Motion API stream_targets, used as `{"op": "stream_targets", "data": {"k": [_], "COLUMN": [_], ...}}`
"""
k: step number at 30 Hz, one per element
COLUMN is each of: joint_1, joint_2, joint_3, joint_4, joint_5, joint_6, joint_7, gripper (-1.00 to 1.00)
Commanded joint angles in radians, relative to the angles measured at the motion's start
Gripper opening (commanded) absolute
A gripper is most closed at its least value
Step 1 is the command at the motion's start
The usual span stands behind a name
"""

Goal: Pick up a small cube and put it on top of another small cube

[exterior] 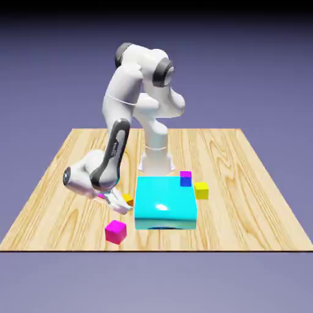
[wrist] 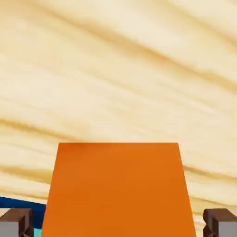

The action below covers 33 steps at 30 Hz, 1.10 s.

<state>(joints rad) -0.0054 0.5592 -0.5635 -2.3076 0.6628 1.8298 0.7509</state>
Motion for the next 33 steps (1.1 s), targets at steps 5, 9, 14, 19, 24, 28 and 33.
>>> {"op": "stream_targets", "data": {"k": [5,9,14,19,24,28,33], "joint_1": [0.018,-0.032,-0.068,-0.093,0.031,0.154,0.334], "joint_2": [-0.087,-0.084,-0.090,-0.101,-0.163,-0.219,-0.294], "joint_3": [0.068,0.213,0.394,0.576,0.757,0.902,1.083], "joint_4": [0.101,0.195,0.286,0.365,0.276,0.169,-0.007], "joint_5": [-0.113,-0.236,-0.384,-0.530,-0.659,-0.766,-0.908], "joint_6": [-0.006,0.103,0.213,0.309,0.227,0.122,-0.057], "joint_7": [-0.011,0.010,0.028,0.041,0.017,0.001,-0.014], "gripper": [-1.00,-1.00,-1.00,-1.00,-1.00,-1.00,-1.00]}}
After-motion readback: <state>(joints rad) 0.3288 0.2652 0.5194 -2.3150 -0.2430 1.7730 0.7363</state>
